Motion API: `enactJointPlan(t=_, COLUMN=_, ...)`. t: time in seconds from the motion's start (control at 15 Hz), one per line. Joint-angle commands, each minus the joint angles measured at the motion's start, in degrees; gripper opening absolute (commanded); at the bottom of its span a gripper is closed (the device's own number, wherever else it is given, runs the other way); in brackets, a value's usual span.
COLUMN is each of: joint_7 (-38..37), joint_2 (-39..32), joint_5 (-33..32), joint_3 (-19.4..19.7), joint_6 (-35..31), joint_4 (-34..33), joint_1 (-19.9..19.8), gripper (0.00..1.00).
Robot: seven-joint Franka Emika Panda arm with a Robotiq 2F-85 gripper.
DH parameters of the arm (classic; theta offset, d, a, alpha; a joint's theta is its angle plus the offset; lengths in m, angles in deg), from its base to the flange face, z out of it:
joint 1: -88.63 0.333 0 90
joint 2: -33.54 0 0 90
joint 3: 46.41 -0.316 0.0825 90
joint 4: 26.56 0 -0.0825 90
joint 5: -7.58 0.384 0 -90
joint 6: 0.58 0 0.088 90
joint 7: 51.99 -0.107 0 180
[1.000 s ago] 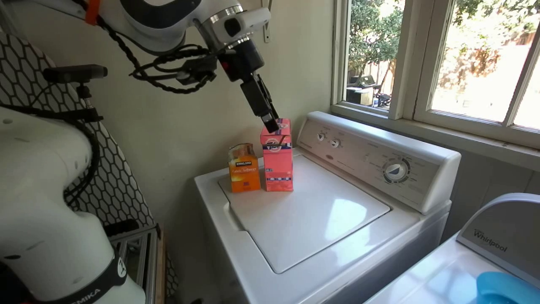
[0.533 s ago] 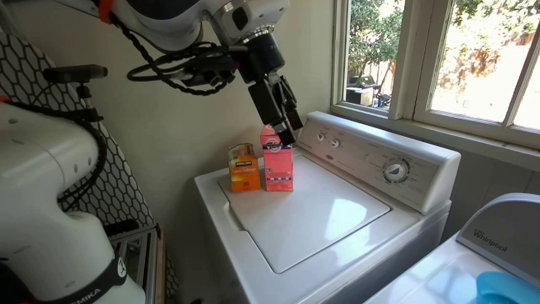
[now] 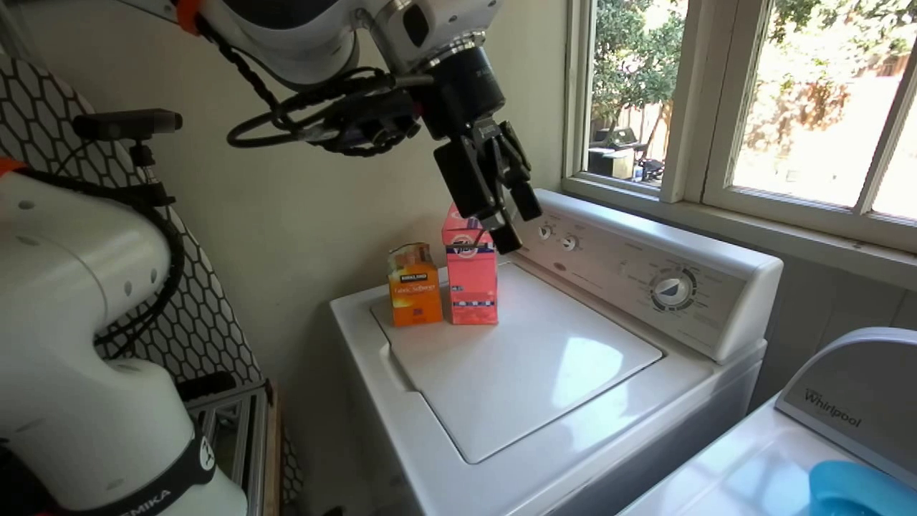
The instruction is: Move the green cup to the left and put the blue bowl on top of it
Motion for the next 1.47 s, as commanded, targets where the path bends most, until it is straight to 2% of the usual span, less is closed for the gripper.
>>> enactJointPlan(t=0.0, joint_7=-8.2, joint_2=-8.1, joint_5=-4.2, joint_3=0.9, joint_6=-5.7, joint_4=-3.5, joint_1=-6.6, gripper=1.00)
enactJointPlan(t=0.4, joint_7=-21.8, joint_2=-21.4, joint_5=-12.9, joint_3=2.0, joint_6=-8.6, joint_4=-12.3, joint_1=-15.7, gripper=1.00)
enactJointPlan(t=0.53, joint_7=-25.5, joint_2=-26.5, joint_5=-16.3, joint_3=3.2, joint_6=-7.0, joint_4=-16.2, joint_1=-16.5, gripper=1.00)
enactJointPlan(t=0.6, joint_7=-27.1, joint_2=-28.2, joint_5=-17.5, joint_3=4.0, joint_6=-6.0, joint_4=-18.0, joint_1=-16.1, gripper=1.00)
enactJointPlan(t=0.73, joint_7=-25.2, joint_2=-29.6, joint_5=-14.8, joint_3=7.3, joint_6=-4.8, joint_4=-19.7, joint_1=-12.0, gripper=1.00)
enactJointPlan(t=0.8, joint_7=-24.3, joint_2=-26.5, joint_5=-16.1, joint_3=8.9, joint_6=-6.9, joint_4=-16.2, joint_1=-11.2, gripper=1.00)
enactJointPlan(t=1.0, joint_7=-24.3, joint_2=-29.1, joint_5=-15.9, joint_3=10.8, joint_6=-6.6, joint_4=-18.6, joint_1=-9.1, gripper=1.00)
enactJointPlan(t=1.27, joint_7=-24.6, joint_2=-29.3, joint_5=-15.9, joint_3=11.0, joint_6=-6.3, joint_4=-19.0, joint_1=-8.6, gripper=1.00)
enactJointPlan(t=1.33, joint_7=-30.8, joint_2=-31.4, joint_5=-19.7, joint_3=9.7, joint_6=-6.2, joint_4=-20.6, joint_1=-10.2, gripper=1.00)
enactJointPlan(t=1.4, joint_7=-36.1, joint_2=-32.8, joint_5=-22.3, joint_3=4.7, joint_6=-7.0, joint_4=-21.5, joint_1=-15.9, gripper=1.00)
